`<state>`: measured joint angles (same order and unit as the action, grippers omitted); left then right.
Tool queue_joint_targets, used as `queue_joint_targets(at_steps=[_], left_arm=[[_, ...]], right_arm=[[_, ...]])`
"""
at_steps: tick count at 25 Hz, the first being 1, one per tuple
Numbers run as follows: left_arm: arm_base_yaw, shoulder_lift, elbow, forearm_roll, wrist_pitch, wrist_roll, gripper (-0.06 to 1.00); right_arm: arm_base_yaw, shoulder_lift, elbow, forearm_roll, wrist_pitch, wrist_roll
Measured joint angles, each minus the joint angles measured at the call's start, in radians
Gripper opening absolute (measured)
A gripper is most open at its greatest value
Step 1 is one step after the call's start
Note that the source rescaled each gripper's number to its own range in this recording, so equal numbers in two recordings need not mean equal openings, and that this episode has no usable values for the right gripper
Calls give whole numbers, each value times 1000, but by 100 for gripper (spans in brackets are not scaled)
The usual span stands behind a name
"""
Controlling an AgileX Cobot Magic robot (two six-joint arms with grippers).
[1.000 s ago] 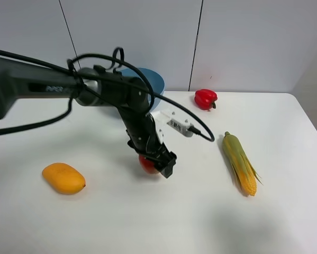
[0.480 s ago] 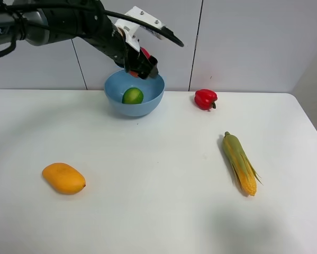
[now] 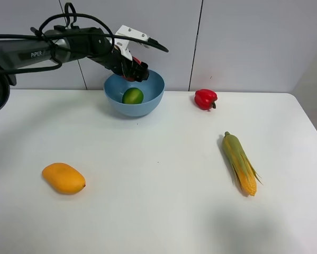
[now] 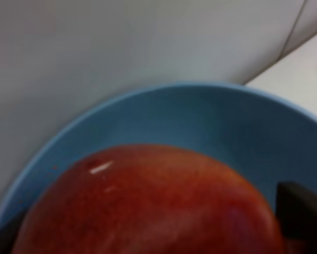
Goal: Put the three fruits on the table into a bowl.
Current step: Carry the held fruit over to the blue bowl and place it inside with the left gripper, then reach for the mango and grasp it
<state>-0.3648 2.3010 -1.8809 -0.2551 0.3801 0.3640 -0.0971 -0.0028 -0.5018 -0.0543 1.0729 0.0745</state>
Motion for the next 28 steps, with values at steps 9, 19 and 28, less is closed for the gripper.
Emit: queue_joint_targets(at_steps=[9, 19, 28], left_arm=[[-2, 10, -5, -29, 8, 7, 92], [-11, -101, -9, -16, 193, -42, 98], [-15, -419, 215, 56, 458, -111, 98]], right_arm=[[0, 0, 0, 0, 0, 0], [0, 0, 0, 0, 0, 0], [0, 0, 0, 0, 0, 0]])
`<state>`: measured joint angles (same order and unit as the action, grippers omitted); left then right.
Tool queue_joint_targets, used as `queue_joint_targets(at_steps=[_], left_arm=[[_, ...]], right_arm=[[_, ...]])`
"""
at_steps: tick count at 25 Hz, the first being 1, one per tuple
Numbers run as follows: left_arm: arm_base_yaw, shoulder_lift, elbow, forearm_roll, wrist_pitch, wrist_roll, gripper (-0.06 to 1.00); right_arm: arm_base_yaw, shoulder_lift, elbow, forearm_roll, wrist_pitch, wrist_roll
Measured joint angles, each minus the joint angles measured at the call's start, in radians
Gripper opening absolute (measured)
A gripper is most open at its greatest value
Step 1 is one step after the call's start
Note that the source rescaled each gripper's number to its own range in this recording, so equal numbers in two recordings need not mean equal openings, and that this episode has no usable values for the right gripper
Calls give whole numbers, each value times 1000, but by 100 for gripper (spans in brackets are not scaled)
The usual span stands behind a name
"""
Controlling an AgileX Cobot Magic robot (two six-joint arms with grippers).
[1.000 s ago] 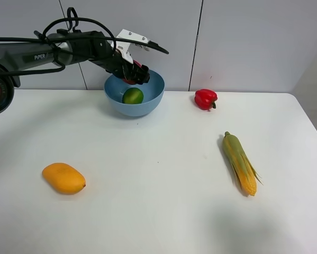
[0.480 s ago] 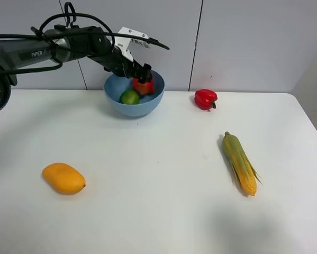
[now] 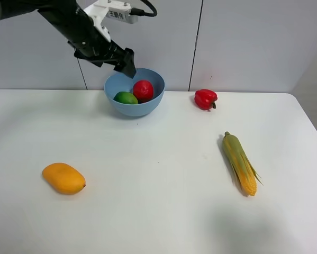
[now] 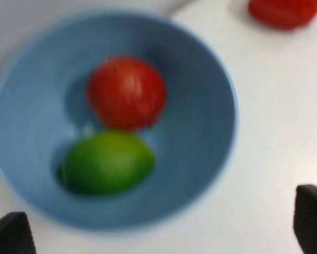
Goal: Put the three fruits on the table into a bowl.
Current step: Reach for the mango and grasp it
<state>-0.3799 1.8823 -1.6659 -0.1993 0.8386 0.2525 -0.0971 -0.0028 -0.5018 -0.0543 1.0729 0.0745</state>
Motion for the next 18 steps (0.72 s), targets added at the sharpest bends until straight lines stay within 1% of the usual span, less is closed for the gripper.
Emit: queue_joint_targets(at_steps=[2, 4, 7, 9, 10, 14, 16, 18], left_arm=[[0, -72, 135, -7, -20, -19, 98], [4, -149, 263, -14, -71, -72, 98], [19, -232, 444, -17, -164, -217, 98], [31, -266, 552, -14, -199, -326, 98], [38, -281, 599, -14, -212, -363, 98], [57, -312, 730, 18, -270, -519, 98], [67, -321, 769, 58, -298, -607, 98], [68, -331, 790, 111, -299, -693, 98]], right_arm=[[0, 0, 0, 0, 0, 0], [0, 0, 0, 0, 0, 0], [0, 0, 0, 0, 0, 0], [0, 0, 0, 0, 0, 0], [0, 0, 0, 0, 0, 0], [0, 0, 0, 0, 0, 0], [0, 0, 0, 0, 0, 0], [0, 0, 0, 0, 0, 0]])
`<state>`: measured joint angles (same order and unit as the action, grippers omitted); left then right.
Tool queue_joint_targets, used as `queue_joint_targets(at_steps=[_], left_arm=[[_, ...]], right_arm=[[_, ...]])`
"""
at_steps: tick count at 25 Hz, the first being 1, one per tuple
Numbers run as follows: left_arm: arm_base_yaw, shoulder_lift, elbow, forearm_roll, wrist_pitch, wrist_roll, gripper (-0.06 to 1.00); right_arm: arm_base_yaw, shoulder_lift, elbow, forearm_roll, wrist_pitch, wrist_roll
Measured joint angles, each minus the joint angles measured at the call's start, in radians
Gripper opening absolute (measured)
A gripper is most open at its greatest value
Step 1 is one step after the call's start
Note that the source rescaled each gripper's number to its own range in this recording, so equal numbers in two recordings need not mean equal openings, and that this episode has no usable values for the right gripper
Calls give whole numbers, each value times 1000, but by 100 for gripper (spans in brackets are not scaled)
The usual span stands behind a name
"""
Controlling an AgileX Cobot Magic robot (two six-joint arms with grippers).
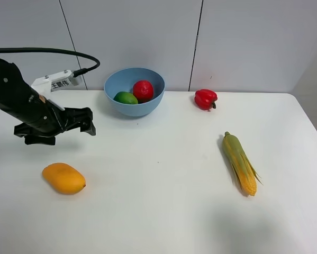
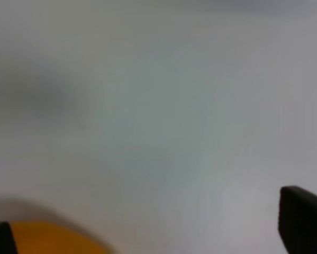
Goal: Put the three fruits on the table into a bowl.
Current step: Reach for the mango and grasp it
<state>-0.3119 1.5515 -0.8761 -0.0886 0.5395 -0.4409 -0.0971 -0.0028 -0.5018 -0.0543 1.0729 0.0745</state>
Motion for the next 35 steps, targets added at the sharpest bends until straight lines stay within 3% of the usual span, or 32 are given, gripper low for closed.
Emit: queue_joint_targets(at_steps=[3, 9, 14, 18, 23, 35], left_arm=[[1, -23, 7, 58, -1, -166, 98], [13, -43, 12, 81, 14, -562, 98], [23, -45, 91, 89, -22, -759, 98], [23, -45, 175, 89, -90, -813, 98], [23, -45, 231, 80, -89, -822, 98], [22, 6, 242, 89, -98, -823, 98]], right_arm=[[0, 0, 0, 0, 0, 0], [0, 0, 0, 0, 0, 0], [0, 0, 0, 0, 0, 0], [0, 0, 0, 0, 0, 0], [0, 0, 0, 0, 0, 0], [0, 0, 0, 0, 0, 0]])
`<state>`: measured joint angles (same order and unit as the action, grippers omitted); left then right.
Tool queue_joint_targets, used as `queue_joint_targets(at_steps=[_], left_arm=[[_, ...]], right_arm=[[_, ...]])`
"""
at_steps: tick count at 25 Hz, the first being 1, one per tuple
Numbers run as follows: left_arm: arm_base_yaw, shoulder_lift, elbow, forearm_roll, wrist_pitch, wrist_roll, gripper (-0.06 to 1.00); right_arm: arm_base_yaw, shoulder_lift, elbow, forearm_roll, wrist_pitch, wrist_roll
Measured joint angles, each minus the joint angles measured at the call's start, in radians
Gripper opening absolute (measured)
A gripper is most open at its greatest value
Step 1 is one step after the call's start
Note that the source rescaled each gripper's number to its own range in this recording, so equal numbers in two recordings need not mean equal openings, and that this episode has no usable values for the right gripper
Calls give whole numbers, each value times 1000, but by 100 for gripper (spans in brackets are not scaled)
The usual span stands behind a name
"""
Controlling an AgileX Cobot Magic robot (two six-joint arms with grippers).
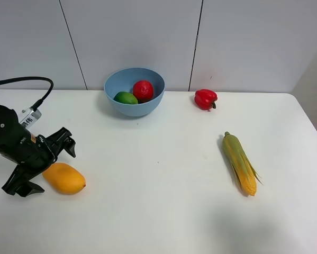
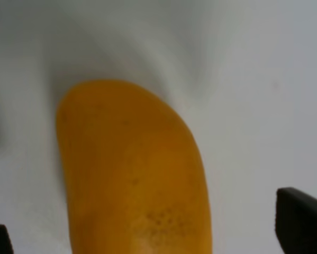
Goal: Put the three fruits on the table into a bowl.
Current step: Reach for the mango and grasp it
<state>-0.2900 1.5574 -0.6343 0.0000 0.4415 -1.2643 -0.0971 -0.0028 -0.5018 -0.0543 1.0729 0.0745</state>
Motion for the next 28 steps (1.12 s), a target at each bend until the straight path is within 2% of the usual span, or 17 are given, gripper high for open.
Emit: queue_joint_targets(at_steps=[24, 25, 26, 27, 28], left_arm=[[-14, 174, -10, -6, -32, -2, 98], [-14, 174, -11, -8, -32, -2, 96], [-14, 174, -12, -8, -28, -2, 90], [-14, 174, -13, -8, -25, -2, 80], [-14, 174, -13, -8, -20, -2, 62]], right_arm=[[0, 0, 0, 0, 0, 0], [0, 0, 0, 0, 0, 0], [0, 0, 0, 0, 0, 0], [0, 0, 0, 0, 0, 0], [0, 0, 0, 0, 0, 0]])
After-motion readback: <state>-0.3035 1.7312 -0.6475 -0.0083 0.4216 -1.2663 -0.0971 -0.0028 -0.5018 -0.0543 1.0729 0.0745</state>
